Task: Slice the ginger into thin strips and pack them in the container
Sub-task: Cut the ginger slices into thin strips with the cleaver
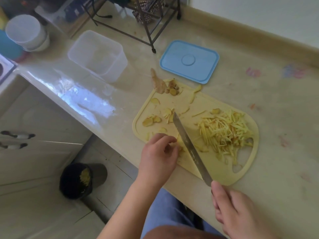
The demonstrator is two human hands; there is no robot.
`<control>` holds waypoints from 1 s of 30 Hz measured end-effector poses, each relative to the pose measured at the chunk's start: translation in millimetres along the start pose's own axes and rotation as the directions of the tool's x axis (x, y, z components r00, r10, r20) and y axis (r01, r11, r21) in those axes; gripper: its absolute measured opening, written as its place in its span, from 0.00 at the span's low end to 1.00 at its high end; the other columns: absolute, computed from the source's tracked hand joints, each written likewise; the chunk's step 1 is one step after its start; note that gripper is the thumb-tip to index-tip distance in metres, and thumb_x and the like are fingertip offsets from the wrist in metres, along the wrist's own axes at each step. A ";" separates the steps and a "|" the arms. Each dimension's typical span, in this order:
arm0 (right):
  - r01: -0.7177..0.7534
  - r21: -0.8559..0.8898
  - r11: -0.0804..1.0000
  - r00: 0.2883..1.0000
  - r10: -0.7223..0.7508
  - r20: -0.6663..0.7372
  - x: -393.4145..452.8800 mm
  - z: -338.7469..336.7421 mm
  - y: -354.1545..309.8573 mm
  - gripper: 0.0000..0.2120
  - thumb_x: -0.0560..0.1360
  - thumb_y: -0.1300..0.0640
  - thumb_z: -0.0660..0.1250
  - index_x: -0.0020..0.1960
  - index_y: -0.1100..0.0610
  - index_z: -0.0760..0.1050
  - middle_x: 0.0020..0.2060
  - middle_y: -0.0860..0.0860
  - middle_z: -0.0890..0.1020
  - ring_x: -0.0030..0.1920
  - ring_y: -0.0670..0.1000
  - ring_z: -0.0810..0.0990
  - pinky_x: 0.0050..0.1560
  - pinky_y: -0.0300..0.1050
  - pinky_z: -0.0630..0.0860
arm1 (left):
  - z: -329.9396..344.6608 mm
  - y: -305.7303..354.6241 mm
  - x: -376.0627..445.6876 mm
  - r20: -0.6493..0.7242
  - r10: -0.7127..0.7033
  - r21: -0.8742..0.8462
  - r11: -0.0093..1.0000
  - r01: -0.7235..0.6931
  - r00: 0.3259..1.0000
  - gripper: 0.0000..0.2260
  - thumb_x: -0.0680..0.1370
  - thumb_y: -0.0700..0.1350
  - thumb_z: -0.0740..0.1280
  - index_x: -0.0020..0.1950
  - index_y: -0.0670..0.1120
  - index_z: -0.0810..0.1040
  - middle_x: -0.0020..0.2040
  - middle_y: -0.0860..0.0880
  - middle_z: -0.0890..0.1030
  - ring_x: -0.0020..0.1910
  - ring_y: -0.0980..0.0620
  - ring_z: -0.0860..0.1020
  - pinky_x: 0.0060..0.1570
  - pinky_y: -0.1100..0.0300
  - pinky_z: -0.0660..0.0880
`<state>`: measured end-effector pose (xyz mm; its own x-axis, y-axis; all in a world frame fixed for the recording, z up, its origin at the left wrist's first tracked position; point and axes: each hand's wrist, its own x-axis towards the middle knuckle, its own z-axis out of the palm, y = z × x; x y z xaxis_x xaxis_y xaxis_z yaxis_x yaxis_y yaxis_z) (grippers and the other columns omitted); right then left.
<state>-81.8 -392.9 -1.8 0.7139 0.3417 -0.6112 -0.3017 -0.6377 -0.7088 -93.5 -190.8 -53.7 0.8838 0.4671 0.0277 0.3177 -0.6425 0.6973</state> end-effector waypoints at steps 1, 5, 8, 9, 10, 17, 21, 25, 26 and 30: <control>0.010 -0.013 1.000 1.000 -0.010 -0.018 -0.8 0.6 -1.4 0.27 0.72 0.30 0.48 0.31 0.50 0.71 0.20 0.51 0.71 0.20 0.46 0.68 0.29 0.42 0.66 | 1.5 -2.5 0.3 -0.003 0.049 -0.010 0.999 -0.049 0.999 0.05 0.72 0.38 0.75 0.47 0.43 0.85 0.46 0.51 0.81 0.39 0.59 0.76 0.42 0.72 0.73; 0.042 -0.088 0.995 0.997 -0.047 -0.057 -5.1 0.4 -2.5 0.27 0.69 0.28 0.48 0.32 0.50 0.69 0.21 0.50 0.71 0.23 0.46 0.69 0.30 0.42 0.67 | 6.5 -8.8 1.3 0.014 0.160 -0.005 0.987 -0.160 0.987 0.04 0.74 0.42 0.73 0.46 0.43 0.86 0.47 0.51 0.81 0.40 0.58 0.77 0.41 0.68 0.75; 0.037 -0.095 0.995 0.997 -0.042 -0.060 -6.2 0.3 -2.0 0.31 0.65 0.26 0.47 0.33 0.53 0.68 0.21 0.51 0.70 0.23 0.47 0.67 0.30 0.43 0.67 | 5.6 -10.1 1.9 0.028 0.196 0.009 0.981 -0.196 0.980 0.09 0.76 0.47 0.68 0.45 0.44 0.86 0.46 0.51 0.81 0.39 0.56 0.78 0.38 0.62 0.77; 0.031 -0.084 0.996 0.998 -0.036 -0.055 -6.7 0.3 -1.8 0.32 0.65 0.25 0.48 0.34 0.55 0.67 0.21 0.51 0.69 0.23 0.47 0.66 0.30 0.43 0.66 | 4.8 -10.3 2.4 0.033 0.211 0.014 0.977 -0.212 0.977 0.10 0.76 0.47 0.67 0.45 0.44 0.86 0.46 0.51 0.81 0.39 0.56 0.78 0.38 0.61 0.77; 0.023 -0.071 0.997 0.999 -0.027 -0.045 -6.2 0.3 -0.5 0.34 0.65 0.24 0.48 0.35 0.56 0.67 0.21 0.52 0.68 0.23 0.47 0.66 0.30 0.43 0.65 | 4.3 -10.3 3.1 0.039 0.230 0.023 0.973 -0.231 0.972 0.11 0.76 0.47 0.67 0.45 0.43 0.86 0.46 0.50 0.81 0.40 0.55 0.79 0.39 0.60 0.78; 0.030 -0.052 0.998 0.997 -0.034 -0.070 -12.4 2.4 -9.0 0.42 0.59 0.16 0.43 0.38 0.54 0.70 0.25 0.52 0.75 0.24 0.49 0.71 0.29 0.42 0.69 | 5.0 -13.1 4.2 0.053 0.299 0.077 0.950 -0.303 0.953 0.09 0.77 0.44 0.67 0.46 0.42 0.86 0.46 0.49 0.82 0.42 0.50 0.81 0.41 0.58 0.78; 0.170 -0.276 0.946 0.951 -0.230 -0.205 -9.7 10.8 -5.9 0.39 0.72 0.24 0.44 0.27 0.57 0.70 0.32 0.48 0.79 0.27 0.44 0.75 0.28 0.36 0.69 | 6.3 -14.7 3.3 0.041 0.343 0.085 0.935 -0.346 0.938 0.09 0.78 0.44 0.67 0.45 0.42 0.86 0.45 0.48 0.83 0.42 0.50 0.81 0.44 0.60 0.77; 0.032 -0.106 0.994 0.993 -0.044 -0.114 5.4 12.0 -7.5 0.36 0.64 0.24 0.43 0.29 0.55 0.68 0.27 0.47 0.77 0.30 0.46 0.75 0.36 0.41 0.69 | 6.8 -15.1 4.9 0.036 0.347 0.088 0.933 -0.348 0.937 0.09 0.77 0.43 0.67 0.44 0.41 0.86 0.44 0.48 0.83 0.41 0.49 0.81 0.43 0.60 0.77; 0.043 -0.114 0.993 0.995 -0.053 -0.084 7.7 10.7 -8.2 0.36 0.65 0.24 0.41 0.29 0.55 0.67 0.26 0.48 0.76 0.29 0.47 0.74 0.36 0.42 0.69 | 6.1 -14.8 4.9 0.042 0.348 0.095 0.932 -0.350 0.937 0.09 0.77 0.43 0.67 0.44 0.41 0.86 0.44 0.48 0.83 0.41 0.49 0.81 0.43 0.61 0.76; 0.099 -0.113 0.989 0.975 -0.119 -0.190 0.2 11.5 -11.6 0.41 0.64 0.19 0.38 0.38 0.52 0.71 0.26 0.51 0.78 0.25 0.47 0.74 0.33 0.43 0.70 | 4.5 -12.5 5.3 0.059 0.330 0.109 0.936 -0.335 0.942 0.10 0.77 0.44 0.66 0.43 0.42 0.86 0.44 0.48 0.82 0.39 0.50 0.81 0.41 0.64 0.75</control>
<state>-85.4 -377.5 2.2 0.8516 0.2778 -0.4445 -0.1564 -0.6747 -0.7214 -91.2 -183.1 -65.5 0.9578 0.1919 0.2142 0.0387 -0.8240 0.5653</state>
